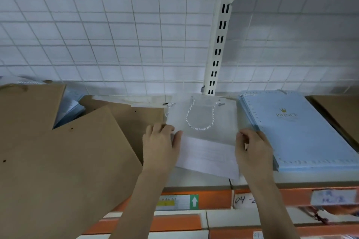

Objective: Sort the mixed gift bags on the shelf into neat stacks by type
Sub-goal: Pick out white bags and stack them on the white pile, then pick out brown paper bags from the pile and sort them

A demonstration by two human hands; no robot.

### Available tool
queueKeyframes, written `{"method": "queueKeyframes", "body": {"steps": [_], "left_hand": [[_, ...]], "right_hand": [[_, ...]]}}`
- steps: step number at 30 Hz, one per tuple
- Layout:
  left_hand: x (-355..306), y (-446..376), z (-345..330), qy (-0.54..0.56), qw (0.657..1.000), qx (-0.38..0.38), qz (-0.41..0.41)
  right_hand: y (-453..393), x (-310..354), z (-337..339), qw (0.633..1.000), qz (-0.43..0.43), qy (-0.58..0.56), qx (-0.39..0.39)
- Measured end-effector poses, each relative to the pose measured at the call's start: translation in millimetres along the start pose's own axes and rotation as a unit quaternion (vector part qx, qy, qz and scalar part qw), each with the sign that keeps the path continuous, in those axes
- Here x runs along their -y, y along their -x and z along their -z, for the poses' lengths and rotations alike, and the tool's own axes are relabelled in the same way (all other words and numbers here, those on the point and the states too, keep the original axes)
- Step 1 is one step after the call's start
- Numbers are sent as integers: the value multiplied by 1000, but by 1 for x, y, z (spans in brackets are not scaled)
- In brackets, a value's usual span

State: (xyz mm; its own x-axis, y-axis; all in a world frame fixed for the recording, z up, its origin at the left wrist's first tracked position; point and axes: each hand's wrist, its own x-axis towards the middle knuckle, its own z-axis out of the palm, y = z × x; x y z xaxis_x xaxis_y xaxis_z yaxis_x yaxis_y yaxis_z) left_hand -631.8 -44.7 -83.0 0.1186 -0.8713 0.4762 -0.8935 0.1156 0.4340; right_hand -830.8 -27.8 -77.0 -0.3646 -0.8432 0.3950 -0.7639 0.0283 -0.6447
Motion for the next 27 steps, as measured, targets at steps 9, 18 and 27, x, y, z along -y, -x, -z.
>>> {"method": "queueKeyframes", "body": {"steps": [9, 18, 27], "left_hand": [[70, 33, 89, -161, 953, 17, 256], [120, 68, 114, 27, 972, 50, 226], [144, 73, 124, 73, 982, 115, 135]], "right_hand": [[25, 72, -24, 981, 166, -66, 81], [77, 143, -55, 922, 258, -102, 270], [122, 185, -82, 886, 183, 49, 424]]}}
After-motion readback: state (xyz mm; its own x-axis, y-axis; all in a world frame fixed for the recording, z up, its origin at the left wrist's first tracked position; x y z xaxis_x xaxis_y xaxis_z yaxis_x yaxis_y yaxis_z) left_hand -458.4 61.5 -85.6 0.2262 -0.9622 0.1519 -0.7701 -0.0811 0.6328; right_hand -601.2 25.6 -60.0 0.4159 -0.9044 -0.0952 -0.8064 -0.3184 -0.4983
